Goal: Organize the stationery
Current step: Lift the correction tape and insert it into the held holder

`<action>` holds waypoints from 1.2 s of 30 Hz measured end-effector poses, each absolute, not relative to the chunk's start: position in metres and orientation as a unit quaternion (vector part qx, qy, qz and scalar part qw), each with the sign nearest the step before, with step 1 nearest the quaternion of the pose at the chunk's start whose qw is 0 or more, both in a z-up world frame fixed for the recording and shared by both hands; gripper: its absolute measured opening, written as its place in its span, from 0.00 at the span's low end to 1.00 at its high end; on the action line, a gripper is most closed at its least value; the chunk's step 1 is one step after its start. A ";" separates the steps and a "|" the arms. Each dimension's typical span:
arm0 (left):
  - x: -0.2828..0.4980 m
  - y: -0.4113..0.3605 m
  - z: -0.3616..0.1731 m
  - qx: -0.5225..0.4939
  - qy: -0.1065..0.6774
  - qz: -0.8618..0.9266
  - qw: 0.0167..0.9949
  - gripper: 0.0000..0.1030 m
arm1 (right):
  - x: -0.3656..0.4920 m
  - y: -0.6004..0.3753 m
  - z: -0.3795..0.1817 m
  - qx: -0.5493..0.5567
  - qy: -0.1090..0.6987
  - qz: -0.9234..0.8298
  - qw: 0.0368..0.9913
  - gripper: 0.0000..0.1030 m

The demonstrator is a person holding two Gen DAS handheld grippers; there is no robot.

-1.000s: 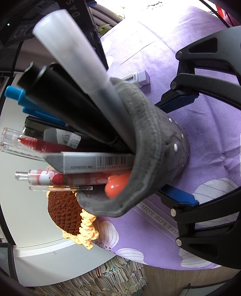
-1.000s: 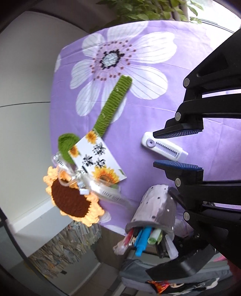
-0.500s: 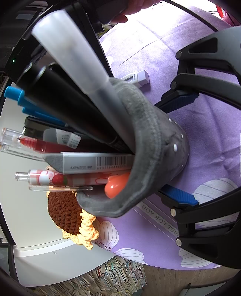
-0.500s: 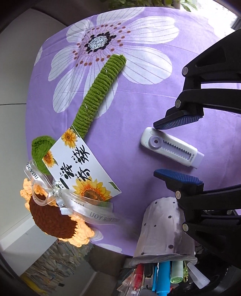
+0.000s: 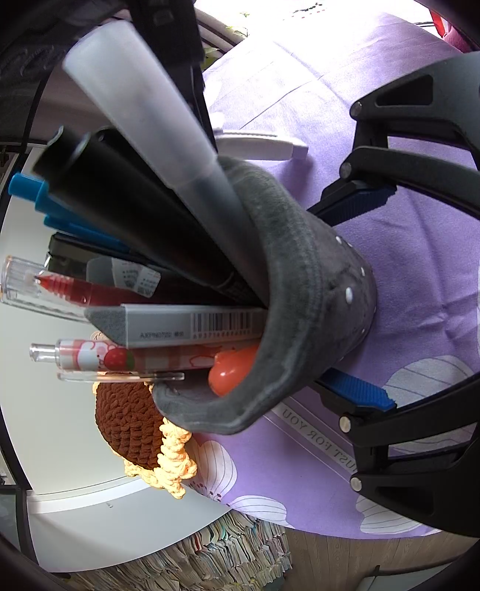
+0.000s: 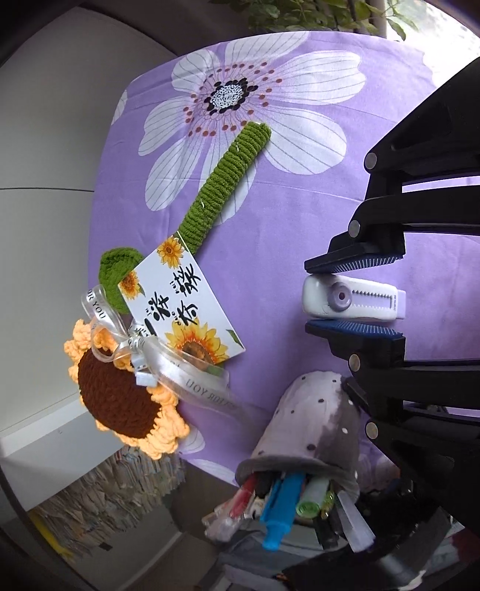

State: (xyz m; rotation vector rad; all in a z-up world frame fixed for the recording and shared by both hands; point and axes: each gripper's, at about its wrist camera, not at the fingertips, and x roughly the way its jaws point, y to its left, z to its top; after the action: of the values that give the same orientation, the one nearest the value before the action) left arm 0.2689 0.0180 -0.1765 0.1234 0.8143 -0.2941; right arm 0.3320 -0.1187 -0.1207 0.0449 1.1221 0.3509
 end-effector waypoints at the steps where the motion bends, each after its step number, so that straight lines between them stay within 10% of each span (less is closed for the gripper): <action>1: 0.269 0.018 -0.176 0.060 0.394 -0.142 0.906 0.71 | 0.324 -0.120 -0.114 0.020 0.521 0.171 0.836 0.26; 22: 0.271 0.018 -0.176 0.060 0.394 -0.142 0.906 0.71 | 0.274 -0.098 0.015 0.020 0.348 0.283 0.894 0.26; 36: 0.271 0.017 -0.176 0.060 0.395 -0.142 0.906 0.71 | 0.295 -0.060 -0.011 -0.008 0.372 0.294 0.880 0.26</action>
State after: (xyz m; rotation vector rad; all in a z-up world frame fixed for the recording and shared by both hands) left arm 0.2710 0.0173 -0.1761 0.1237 0.8152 -0.2941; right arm 0.2948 -0.0597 -0.0112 -0.0158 0.7756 0.6136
